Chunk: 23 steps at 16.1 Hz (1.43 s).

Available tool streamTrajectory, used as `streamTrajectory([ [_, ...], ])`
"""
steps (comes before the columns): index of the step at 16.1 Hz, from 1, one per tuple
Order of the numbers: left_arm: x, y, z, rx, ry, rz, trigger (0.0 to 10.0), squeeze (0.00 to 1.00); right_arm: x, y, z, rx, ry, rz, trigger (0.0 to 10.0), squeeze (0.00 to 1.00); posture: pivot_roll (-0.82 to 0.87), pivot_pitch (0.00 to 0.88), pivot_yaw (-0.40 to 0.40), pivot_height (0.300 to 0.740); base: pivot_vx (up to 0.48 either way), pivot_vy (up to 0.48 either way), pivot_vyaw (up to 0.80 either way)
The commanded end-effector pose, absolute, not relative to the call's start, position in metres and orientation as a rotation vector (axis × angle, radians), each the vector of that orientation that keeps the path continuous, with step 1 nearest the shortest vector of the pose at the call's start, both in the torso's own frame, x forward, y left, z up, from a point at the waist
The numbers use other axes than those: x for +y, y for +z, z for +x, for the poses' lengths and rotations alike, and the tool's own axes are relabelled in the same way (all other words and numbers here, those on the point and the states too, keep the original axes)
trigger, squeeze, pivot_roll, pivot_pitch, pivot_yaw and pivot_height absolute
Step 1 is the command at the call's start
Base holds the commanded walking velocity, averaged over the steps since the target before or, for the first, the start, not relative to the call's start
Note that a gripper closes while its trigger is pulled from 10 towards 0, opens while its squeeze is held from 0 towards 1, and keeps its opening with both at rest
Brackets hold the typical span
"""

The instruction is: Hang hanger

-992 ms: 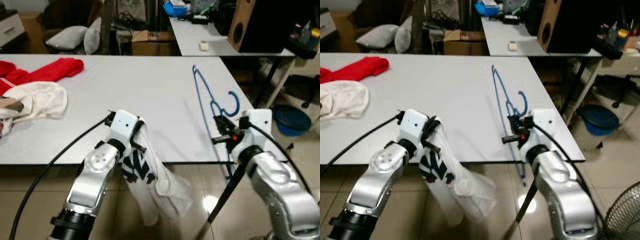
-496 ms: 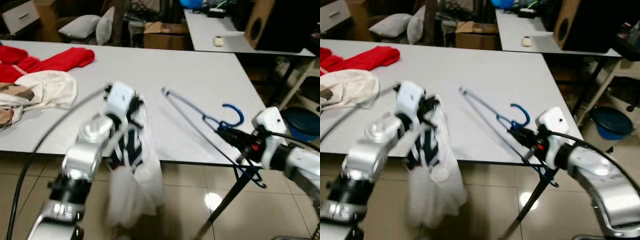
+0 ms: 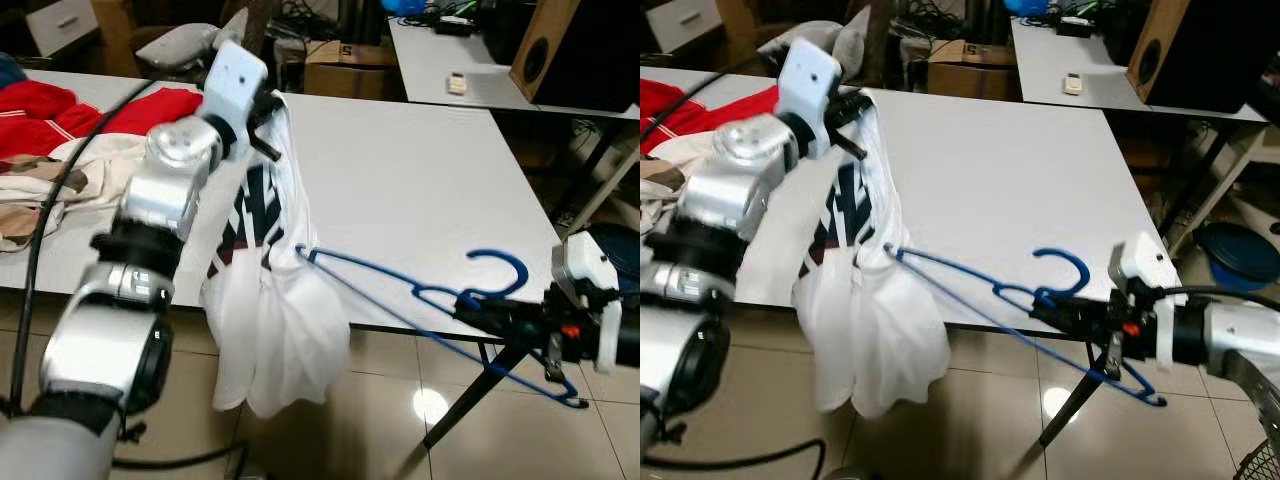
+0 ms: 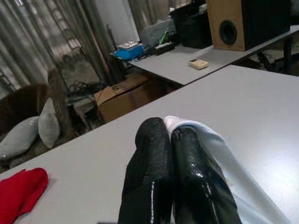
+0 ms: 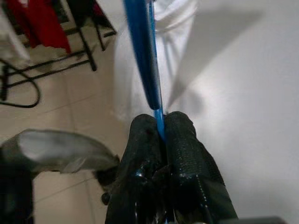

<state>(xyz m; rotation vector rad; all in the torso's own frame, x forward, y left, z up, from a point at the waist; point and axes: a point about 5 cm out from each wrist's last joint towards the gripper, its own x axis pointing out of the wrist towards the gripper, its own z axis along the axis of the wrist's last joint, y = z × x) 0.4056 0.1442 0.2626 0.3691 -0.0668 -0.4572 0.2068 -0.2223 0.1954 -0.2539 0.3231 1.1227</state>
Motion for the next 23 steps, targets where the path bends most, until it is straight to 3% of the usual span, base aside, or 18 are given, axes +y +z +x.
streamTrajectory([
  [1, 0.129, 0.282, 0.408, -0.117, -0.526, 0.363, 0.0, 0.0, -0.216, 0.205, 0.203, 0.285, 1.171, -0.247, 10.0, 0.0, -0.04, 0.0, -0.006, 0.74, 0.0, 0.0, 0.0],
  [3, 0.113, 0.29, 0.406, -0.136, -0.62, 0.323, 0.0, 0.0, -0.204, 0.203, 0.204, 0.266, 1.202, -0.229, 10.0, 0.0, -0.03, 0.0, -0.006, 0.74, 0.0, 0.0, 0.0],
  [5, 0.085, 0.3, 0.402, -0.164, -0.79, 0.264, 0.0, 0.0, -0.175, 0.187, 0.214, 0.26, 1.251, -0.229, 10.0, 0.0, -0.03, 0.0, -0.006, 0.74, 0.0, 0.0, 0.0],
  [7, 0.078, 0.313, 0.397, -0.188, -0.858, 0.181, 0.0, 0.0, -0.166, 0.175, 0.228, 0.297, 1.208, -0.266, 10.0, 0.0, -0.02, 0.0, -0.011, 0.74, 0.0, 0.0, 0.0],
  [9, 0.088, 0.341, 0.389, -0.231, -0.927, 0.06, 0.0, 0.0, -0.172, 0.172, 0.258, 0.291, 1.054, -0.329, 10.0, 0.0, 0.0, 0.0, -0.027, 0.74, 0.0, 0.0, 0.0],
  [13, 0.107, 0.349, 0.374, -0.249, -1.018, 0.097, 0.0, 0.0, -0.182, 0.195, 0.298, 0.204, 0.893, -0.383, 10.0, 0.0, 0.01, 0.0, -0.041, 0.74, 0.0, 0.0, 0.0],
  [16, 0.107, 0.357, 0.358, -0.281, -1.102, 0.093, 0.2, 0.0, -0.189, 0.241, 0.349, 0.021, 0.629, -0.436, 10.0, 0.0, 0.01, 0.0, -0.048, 0.74, 0.0, 0.0, 0.0],
  [18, 0.113, 0.366, 0.356, -0.325, -1.071, 0.069, 0.5, 0.0, -0.21, 0.295, 0.378, -0.197, 0.297, -0.567, 10.0, 0.0, 0.01, 0.0, -0.045, 0.74, 0.0, 0.0, 0.0],
  [20, 0.127, 0.374, 0.356, -0.373, -1.016, 0.038, 0.3, 0.0, -0.217, 0.349, 0.375, -0.469, 0.188, -0.557, 10.0, 0.0, 0.01, 0.0, -0.041, 0.74, 0.0, 0.0, 0.0],
  [23, 0.142, 0.368, 0.355, -0.375, -0.936, -0.02, 0.0, 0.0, -0.211, 0.352, 0.369, -0.558, 0.27, -0.564, 10.0, 0.0, 0.01, 0.0, -0.035, 0.74, 0.0, 0.0, 0.0],
])
